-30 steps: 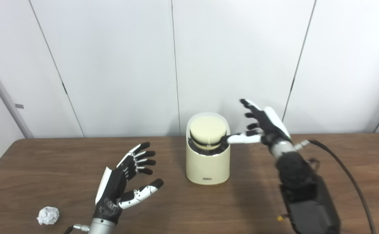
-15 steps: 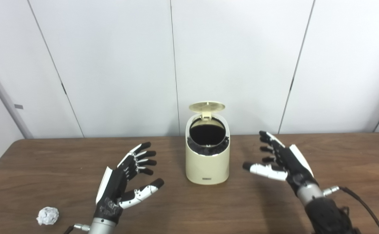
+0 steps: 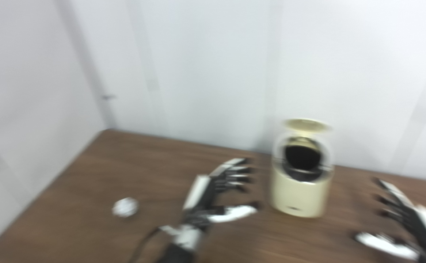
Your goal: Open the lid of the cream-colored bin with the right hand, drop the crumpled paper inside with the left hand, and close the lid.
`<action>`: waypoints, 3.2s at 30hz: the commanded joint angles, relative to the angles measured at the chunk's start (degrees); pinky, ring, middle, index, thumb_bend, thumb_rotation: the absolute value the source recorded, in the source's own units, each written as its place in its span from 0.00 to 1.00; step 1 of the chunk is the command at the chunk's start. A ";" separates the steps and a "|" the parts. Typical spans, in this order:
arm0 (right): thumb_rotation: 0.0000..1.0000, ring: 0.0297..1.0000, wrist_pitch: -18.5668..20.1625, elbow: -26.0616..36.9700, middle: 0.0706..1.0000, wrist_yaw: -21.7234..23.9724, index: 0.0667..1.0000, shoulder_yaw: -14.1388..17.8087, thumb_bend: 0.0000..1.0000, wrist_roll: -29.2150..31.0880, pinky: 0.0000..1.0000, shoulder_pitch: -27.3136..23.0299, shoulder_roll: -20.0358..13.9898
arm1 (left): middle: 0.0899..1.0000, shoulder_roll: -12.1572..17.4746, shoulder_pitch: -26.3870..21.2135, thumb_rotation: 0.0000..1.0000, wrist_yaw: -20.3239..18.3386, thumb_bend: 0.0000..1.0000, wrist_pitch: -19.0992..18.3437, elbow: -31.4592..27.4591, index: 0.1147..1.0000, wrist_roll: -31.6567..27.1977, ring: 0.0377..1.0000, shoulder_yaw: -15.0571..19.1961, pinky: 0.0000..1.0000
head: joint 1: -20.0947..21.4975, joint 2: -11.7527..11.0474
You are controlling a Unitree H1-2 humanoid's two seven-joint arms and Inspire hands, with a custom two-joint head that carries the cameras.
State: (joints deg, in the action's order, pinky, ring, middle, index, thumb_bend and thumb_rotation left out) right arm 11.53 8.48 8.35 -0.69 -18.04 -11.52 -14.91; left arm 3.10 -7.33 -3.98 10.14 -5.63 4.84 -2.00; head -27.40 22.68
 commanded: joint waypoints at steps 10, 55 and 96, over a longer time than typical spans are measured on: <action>0.50 0.84 -1.97 1.40 0.94 -1.40 0.93 -1.14 0.92 -2.66 0.61 -2.07 -1.76 | 0.77 -0.21 0.64 0.10 3.35 0.72 -4.28 -6.95 0.81 6.40 0.67 1.66 0.54 | -6.89 -1.41; 0.60 0.87 -5.37 -0.38 0.95 -1.71 0.94 -1.76 0.94 -2.76 0.69 -4.81 -3.33 | 0.66 31.85 3.75 0.18 -28.92 0.93 -29.94 -18.73 0.70 65.24 0.63 9.20 0.53 | -7.15 -0.17; 0.57 0.85 -3.34 2.68 0.96 -1.04 0.95 -1.68 0.84 -3.54 0.66 -3.39 -3.51 | 0.42 32.11 4.18 0.00 -12.89 0.53 -23.68 0.01 0.42 56.35 0.30 2.02 0.27 | -6.20 2.55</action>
State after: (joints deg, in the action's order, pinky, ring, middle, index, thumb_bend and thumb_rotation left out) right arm 8.97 9.40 7.72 -2.96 -21.71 -13.73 -17.43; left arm 34.59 -3.33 -15.94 -14.34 -8.19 60.57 2.15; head -33.57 25.14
